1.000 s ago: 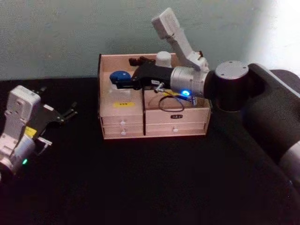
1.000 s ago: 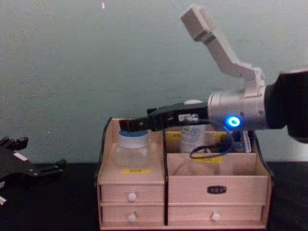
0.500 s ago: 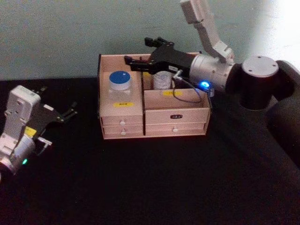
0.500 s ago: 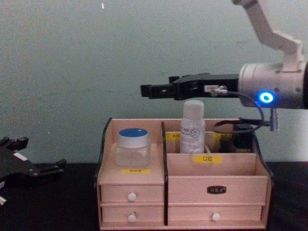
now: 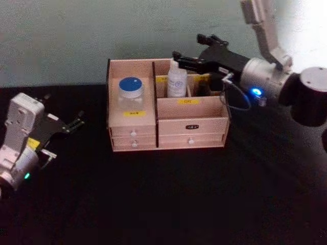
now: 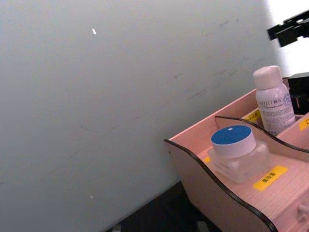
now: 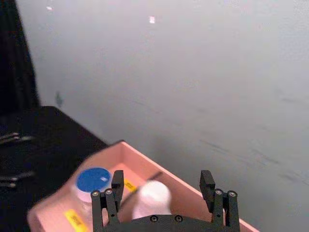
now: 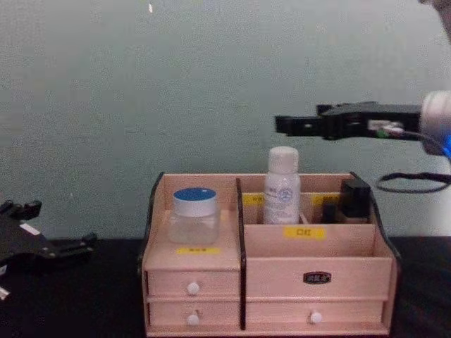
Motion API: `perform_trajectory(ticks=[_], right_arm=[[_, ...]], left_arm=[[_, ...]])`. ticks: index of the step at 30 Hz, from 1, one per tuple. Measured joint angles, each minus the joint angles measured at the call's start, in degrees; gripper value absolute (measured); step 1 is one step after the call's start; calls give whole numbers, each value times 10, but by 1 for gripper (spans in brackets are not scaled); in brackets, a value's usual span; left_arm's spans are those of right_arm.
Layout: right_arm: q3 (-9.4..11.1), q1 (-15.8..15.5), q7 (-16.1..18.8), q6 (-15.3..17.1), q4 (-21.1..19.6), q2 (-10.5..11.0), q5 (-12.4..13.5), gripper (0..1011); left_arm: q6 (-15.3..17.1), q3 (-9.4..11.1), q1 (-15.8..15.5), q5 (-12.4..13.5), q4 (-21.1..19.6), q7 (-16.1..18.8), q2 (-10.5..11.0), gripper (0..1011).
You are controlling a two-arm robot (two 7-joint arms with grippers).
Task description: Pick up the facial cleanser and watermelon frost from the table and place them into the tiered storage box.
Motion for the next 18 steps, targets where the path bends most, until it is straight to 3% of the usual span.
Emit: perform_trajectory(ticks=[10, 18], right_arm=[[41, -47, -39, 0, -29, 29, 3, 1002], [79, -106, -68, -9, -59, 46, 5, 1002]], left_arm=[[0, 0, 0, 0, 0, 0, 0, 1001], [0, 0, 0, 0, 0, 0, 0, 1001]])
